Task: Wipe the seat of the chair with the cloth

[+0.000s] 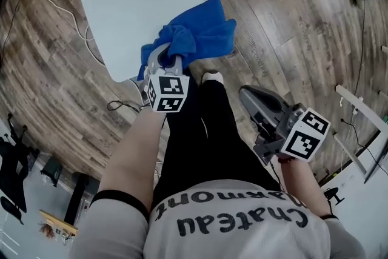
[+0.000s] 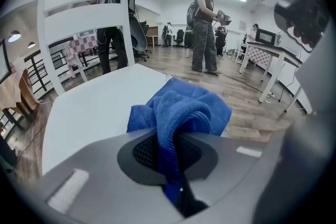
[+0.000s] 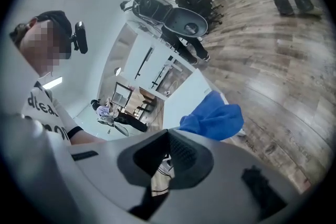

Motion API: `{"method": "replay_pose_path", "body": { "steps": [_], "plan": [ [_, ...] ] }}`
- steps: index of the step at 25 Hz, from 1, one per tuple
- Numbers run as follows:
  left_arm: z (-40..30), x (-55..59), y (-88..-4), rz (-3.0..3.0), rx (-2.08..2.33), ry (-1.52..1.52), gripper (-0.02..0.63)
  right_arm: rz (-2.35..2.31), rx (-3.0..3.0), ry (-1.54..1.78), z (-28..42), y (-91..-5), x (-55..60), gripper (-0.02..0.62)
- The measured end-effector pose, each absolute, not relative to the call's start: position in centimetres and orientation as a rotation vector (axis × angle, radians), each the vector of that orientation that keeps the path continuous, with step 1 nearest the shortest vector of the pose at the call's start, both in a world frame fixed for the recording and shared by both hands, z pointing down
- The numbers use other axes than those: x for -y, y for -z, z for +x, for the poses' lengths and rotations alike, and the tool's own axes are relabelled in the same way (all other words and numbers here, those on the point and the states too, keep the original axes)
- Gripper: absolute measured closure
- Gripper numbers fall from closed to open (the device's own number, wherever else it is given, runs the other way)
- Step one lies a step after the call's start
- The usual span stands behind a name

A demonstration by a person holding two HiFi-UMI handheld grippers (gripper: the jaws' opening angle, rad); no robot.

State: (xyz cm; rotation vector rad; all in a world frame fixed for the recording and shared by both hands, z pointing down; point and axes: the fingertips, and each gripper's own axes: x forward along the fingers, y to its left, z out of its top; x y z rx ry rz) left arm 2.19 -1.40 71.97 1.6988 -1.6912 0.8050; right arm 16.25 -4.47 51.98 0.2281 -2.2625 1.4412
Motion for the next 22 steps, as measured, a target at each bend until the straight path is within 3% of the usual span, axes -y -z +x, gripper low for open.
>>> {"method": "replay_pose_path", "body": {
  "steps": [22],
  "plan": [
    [15.6,14.8,-71.3,1.793,1.445,-0.693,0.575,0.519,2.347,-1.485,30.0,-50.0,8.6,0.581]
  ]
}}
